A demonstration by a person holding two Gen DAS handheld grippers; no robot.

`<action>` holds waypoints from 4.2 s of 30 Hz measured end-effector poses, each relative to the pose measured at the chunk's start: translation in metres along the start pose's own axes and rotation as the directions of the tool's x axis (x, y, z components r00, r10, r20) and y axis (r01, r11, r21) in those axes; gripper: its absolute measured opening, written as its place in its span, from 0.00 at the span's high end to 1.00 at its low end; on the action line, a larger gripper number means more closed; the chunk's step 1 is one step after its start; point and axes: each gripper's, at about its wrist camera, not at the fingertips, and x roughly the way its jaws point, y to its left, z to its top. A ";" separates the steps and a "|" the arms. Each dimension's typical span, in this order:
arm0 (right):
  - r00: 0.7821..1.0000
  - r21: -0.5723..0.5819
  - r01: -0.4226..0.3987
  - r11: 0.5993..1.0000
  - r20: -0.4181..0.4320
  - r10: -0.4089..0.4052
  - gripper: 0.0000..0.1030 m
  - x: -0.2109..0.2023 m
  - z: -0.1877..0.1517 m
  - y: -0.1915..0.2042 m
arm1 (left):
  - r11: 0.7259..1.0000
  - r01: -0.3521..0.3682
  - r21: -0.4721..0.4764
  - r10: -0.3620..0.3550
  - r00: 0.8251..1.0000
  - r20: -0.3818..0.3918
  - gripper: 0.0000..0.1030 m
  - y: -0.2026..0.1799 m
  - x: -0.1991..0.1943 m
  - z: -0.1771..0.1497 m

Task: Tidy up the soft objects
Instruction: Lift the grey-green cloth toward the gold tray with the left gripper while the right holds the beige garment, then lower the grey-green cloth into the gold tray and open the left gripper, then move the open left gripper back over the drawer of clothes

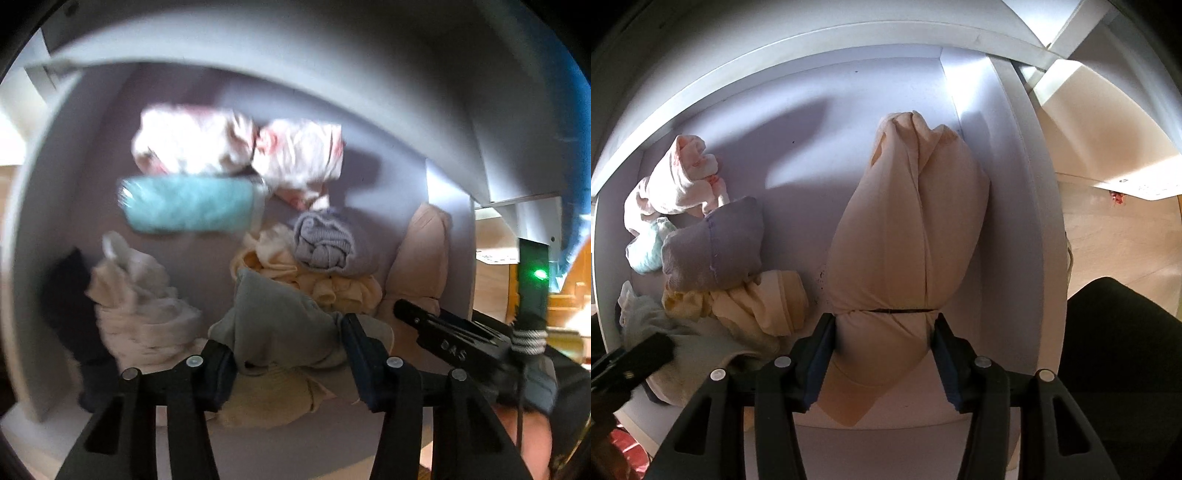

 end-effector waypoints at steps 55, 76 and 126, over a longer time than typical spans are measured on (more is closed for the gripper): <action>0.993 0.076 -0.103 0.992 -0.052 0.107 0.49 0.036 0.012 -0.011 | 0.985 0.170 -0.015 -0.137 0.838 0.529 0.49 -0.044 -0.294 0.160; 0.991 0.053 -0.104 0.993 -0.084 0.108 0.49 0.043 0.017 -0.004 | 0.992 -0.075 -0.101 0.118 0.831 0.544 0.43 -0.028 -0.236 0.261; 0.996 -0.031 -0.045 0.999 -0.073 0.042 0.50 0.052 -0.003 0.030 | 0.886 -0.438 0.151 0.209 0.668 0.714 0.18 -0.044 -0.282 0.039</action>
